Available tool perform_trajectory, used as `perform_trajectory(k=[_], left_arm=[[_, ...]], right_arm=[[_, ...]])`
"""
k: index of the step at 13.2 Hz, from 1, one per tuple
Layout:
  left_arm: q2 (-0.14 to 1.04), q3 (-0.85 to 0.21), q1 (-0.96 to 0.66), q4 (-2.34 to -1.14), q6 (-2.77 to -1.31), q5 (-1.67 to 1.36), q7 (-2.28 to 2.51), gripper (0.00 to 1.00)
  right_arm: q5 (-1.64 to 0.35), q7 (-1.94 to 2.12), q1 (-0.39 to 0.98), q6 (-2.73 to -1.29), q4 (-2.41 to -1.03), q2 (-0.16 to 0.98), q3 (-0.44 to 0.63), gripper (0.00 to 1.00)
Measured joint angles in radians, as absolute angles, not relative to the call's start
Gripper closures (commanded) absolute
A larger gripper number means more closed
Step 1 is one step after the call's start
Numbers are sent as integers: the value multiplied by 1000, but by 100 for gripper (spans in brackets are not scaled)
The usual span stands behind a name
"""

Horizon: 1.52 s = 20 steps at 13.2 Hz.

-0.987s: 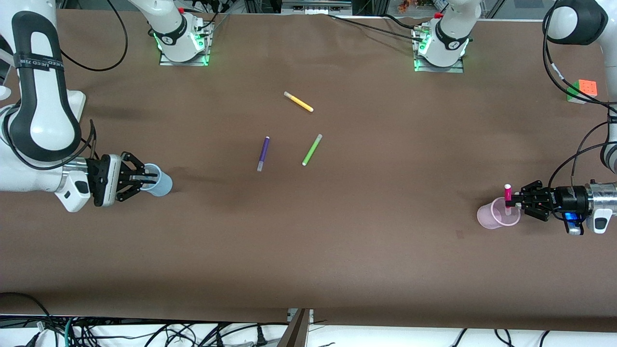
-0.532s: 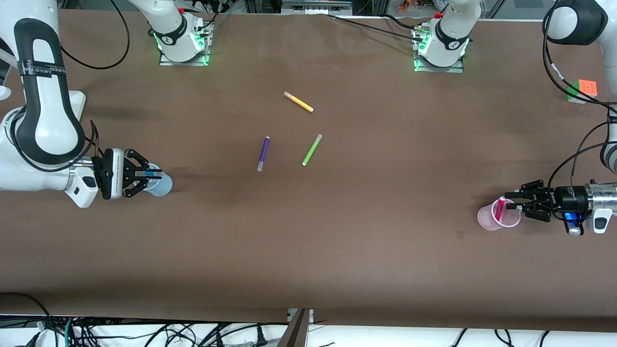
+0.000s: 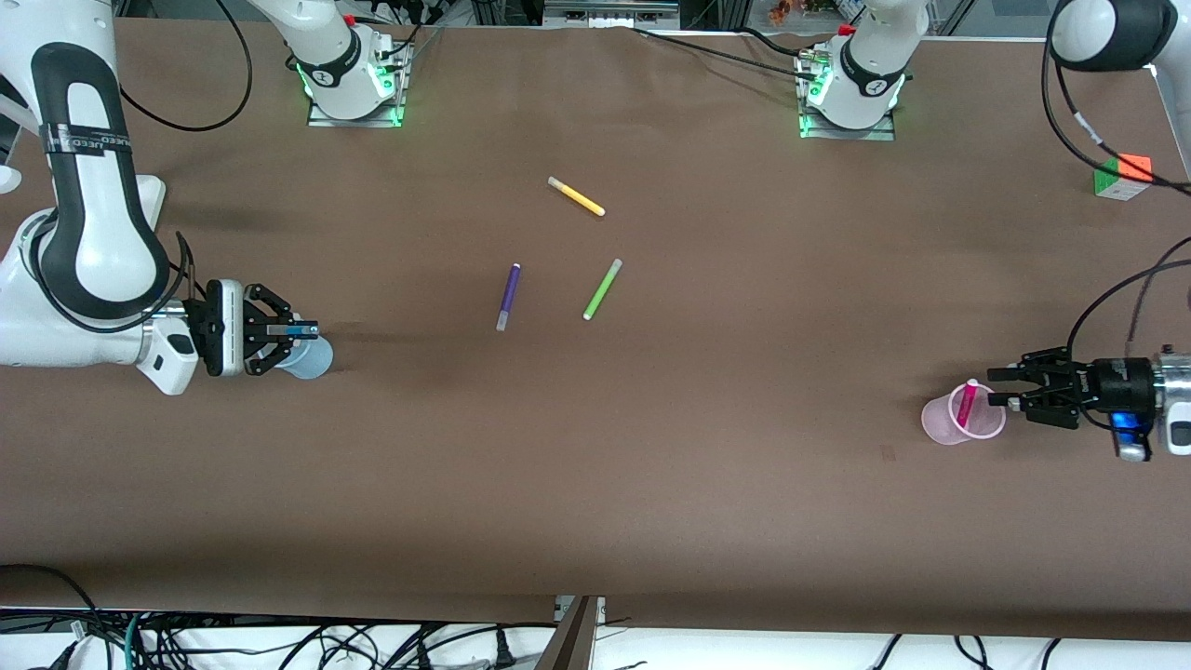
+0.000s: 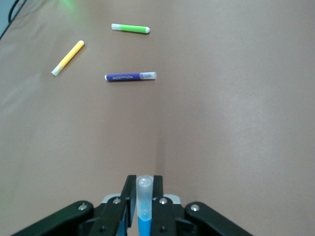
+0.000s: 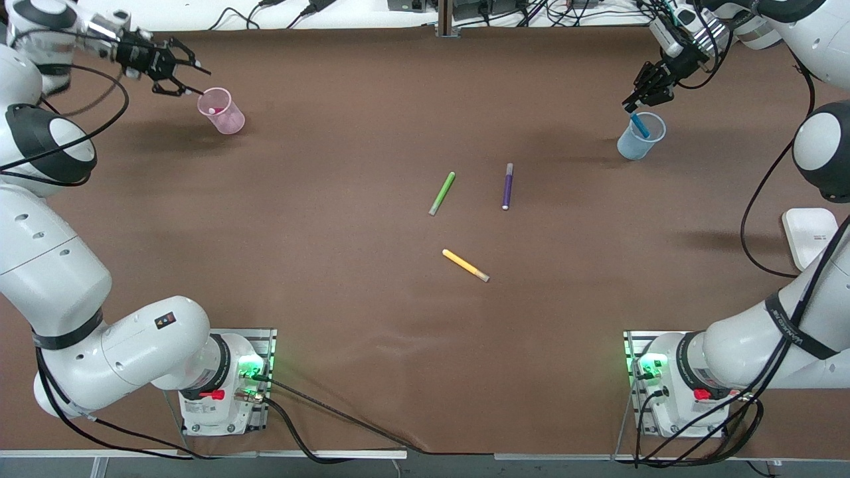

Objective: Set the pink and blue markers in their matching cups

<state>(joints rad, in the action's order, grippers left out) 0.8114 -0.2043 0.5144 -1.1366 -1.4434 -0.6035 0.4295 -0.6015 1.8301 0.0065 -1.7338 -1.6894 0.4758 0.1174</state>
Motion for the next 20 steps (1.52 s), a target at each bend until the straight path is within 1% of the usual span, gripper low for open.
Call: perform_trajectory(k=[1, 2, 3, 4, 7, 9, 11, 14, 16, 20], left_arm=[[744, -205, 477, -1135, -1426, -559, 437, 35], [676, -204, 443, -1134, -1403, -517, 451, 26], [612, -203, 409, -1134, -1372, -473, 471, 9], [555, -203, 377, -1134, -1341, -423, 487, 0], [411, -203, 240, -1136, -1278, -263, 514, 0], [342, -203, 131, -1136, -1245, -183, 568, 0], [303, -204, 15, -1138, -1220, -60, 591, 0], [284, -204, -159, -1143, -1215, 110, 603, 0], [285, -199, -193, -1157, -1216, 135, 606, 0], [286, -178, -180, -1161, -1216, 135, 561, 0]], right_arm=[[-602, 1830, 5, -1728, -1689, 476, 123, 0], [-603, 1820, 3, -1724, -1689, 475, 129, 0], [-603, 1791, 2, -1723, -1688, 474, 135, 0], [-603, 1743, 1, -1722, -1685, 471, 138, 0], [-594, 1500, 5, -1721, -1652, 451, 138, 0], [-540, 1287, 22, -1709, -1607, 443, 133, 0], [-458, 1049, 56, -1696, -1550, 439, 131, 0], [-345, 710, 89, -1667, -1476, 436, 131, 0], [-265, 570, 89, -1624, -1446, 436, 132, 0], [-141, 275, 111, -1467, -1343, 427, 131, 0]])
